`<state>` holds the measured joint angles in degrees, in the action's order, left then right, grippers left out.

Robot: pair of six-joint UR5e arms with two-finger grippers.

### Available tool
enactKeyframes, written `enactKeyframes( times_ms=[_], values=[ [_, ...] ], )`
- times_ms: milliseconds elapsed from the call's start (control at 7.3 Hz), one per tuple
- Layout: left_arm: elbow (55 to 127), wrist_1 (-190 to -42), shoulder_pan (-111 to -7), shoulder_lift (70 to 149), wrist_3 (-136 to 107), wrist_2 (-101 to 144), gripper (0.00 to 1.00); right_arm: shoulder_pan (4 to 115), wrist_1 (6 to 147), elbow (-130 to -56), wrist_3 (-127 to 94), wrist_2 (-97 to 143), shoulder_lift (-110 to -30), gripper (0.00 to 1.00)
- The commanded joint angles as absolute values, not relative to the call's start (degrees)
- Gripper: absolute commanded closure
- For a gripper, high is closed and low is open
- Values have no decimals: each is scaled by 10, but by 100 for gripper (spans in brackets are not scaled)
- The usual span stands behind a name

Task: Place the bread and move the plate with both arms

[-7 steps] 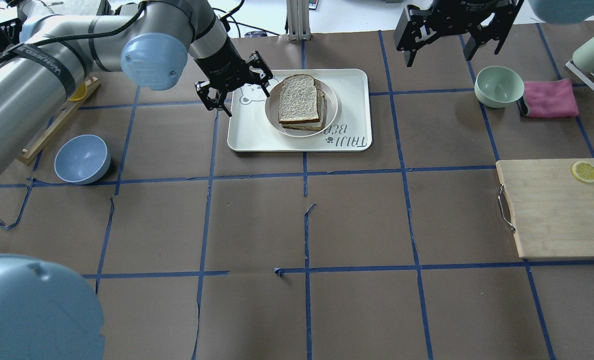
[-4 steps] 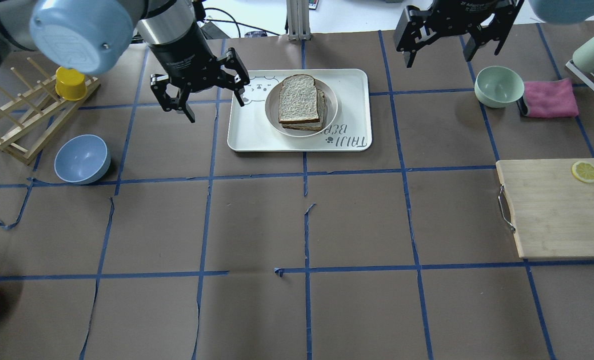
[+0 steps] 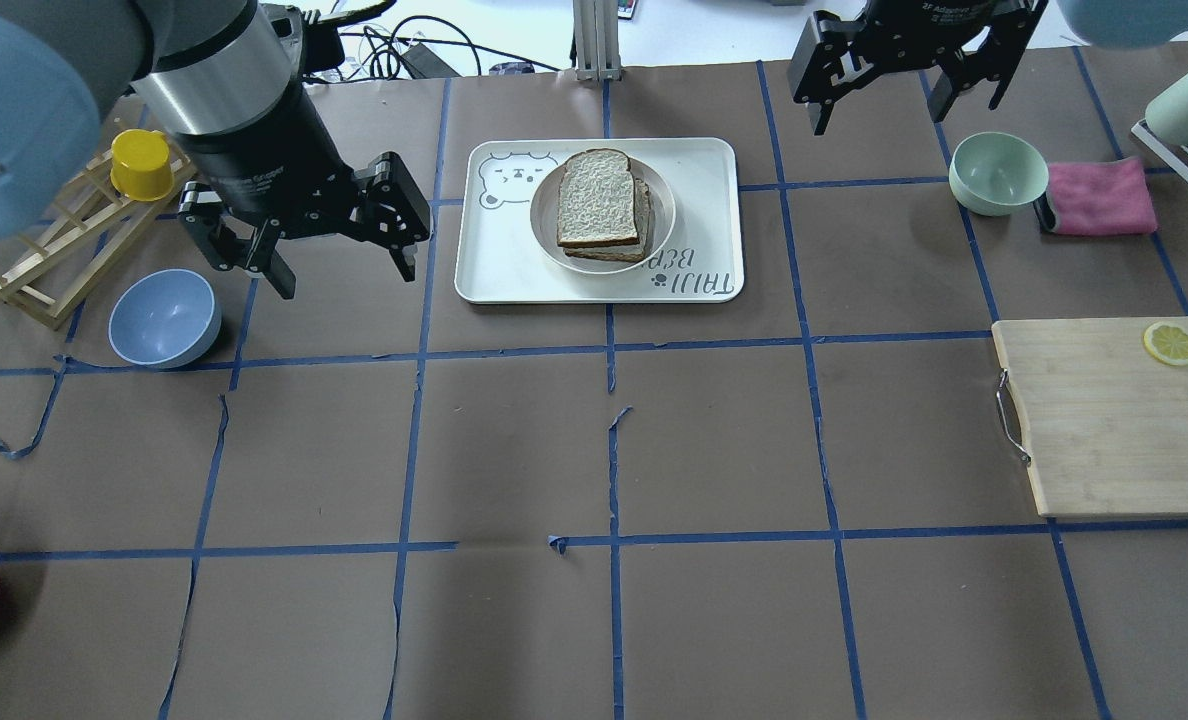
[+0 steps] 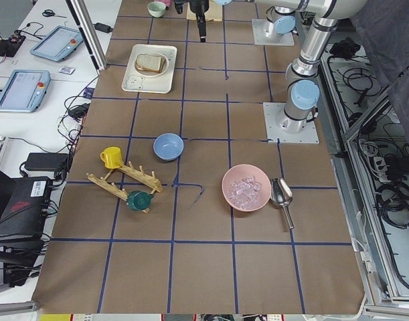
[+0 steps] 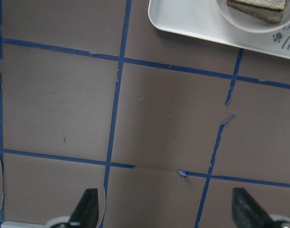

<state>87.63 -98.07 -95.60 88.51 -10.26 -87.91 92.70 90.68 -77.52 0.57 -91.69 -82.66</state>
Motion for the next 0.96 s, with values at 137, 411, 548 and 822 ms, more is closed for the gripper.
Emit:
enactKeyframes(
  times_ms=[137, 411, 548, 822],
  values=[
    [900, -891, -949, 876, -79, -883, 0, 927, 909, -775, 7, -915, -826, 0],
    [888, -882, -944, 883, -69, -885, 0, 927, 908, -775, 6, -915, -826, 0],
    [887, -883, -934, 883, -69, -885, 0, 927, 907, -775, 7, -916, -826, 0],
    [887, -883, -932, 883, -68, -883, 0, 927, 906, -775, 6, -916, -826, 0]
  ],
)
